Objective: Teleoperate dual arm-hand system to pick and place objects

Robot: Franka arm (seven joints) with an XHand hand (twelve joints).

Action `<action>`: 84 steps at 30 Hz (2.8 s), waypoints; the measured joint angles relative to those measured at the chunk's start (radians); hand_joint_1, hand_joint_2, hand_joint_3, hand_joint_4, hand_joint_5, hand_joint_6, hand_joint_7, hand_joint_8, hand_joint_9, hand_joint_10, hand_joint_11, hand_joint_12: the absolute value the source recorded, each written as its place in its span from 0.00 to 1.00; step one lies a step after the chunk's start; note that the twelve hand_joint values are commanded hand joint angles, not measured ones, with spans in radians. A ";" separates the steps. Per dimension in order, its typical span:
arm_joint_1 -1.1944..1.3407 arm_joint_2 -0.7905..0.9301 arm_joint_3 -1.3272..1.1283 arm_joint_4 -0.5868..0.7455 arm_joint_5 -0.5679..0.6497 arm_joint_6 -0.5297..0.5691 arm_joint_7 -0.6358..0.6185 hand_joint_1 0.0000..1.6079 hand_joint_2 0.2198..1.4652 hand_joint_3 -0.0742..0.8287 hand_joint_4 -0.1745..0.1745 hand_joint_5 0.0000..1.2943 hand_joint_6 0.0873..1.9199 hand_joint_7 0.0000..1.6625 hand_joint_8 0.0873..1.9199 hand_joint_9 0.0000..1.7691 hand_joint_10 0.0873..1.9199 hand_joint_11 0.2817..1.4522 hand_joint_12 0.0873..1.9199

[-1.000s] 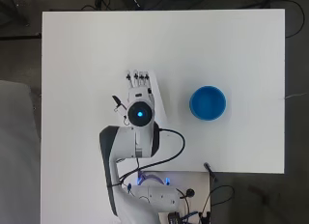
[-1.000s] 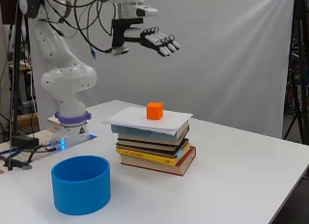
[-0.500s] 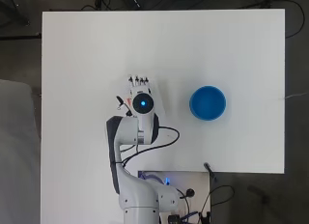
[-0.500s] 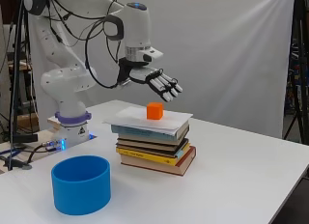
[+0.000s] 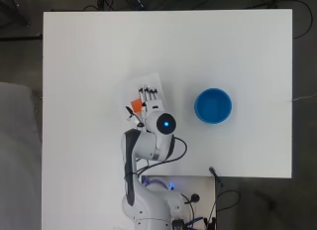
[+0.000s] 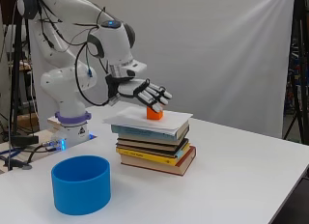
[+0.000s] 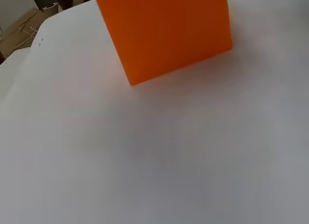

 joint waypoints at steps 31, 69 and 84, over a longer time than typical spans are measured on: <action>0.000 -0.010 0.026 0.084 0.027 0.012 -0.028 0.37 0.79 0.08 0.72 0.49 0.10 0.38 0.53 0.45 0.60 0.37 0.21; -0.025 -0.003 0.013 0.005 -0.130 -0.067 0.044 0.16 0.61 0.09 0.71 0.19 0.00 0.20 0.00 0.29 0.00 0.20 0.00; -0.002 0.040 -0.020 0.034 -0.045 -0.071 -0.208 0.67 0.92 0.08 0.23 0.43 0.76 0.35 0.97 0.45 1.00 0.27 0.86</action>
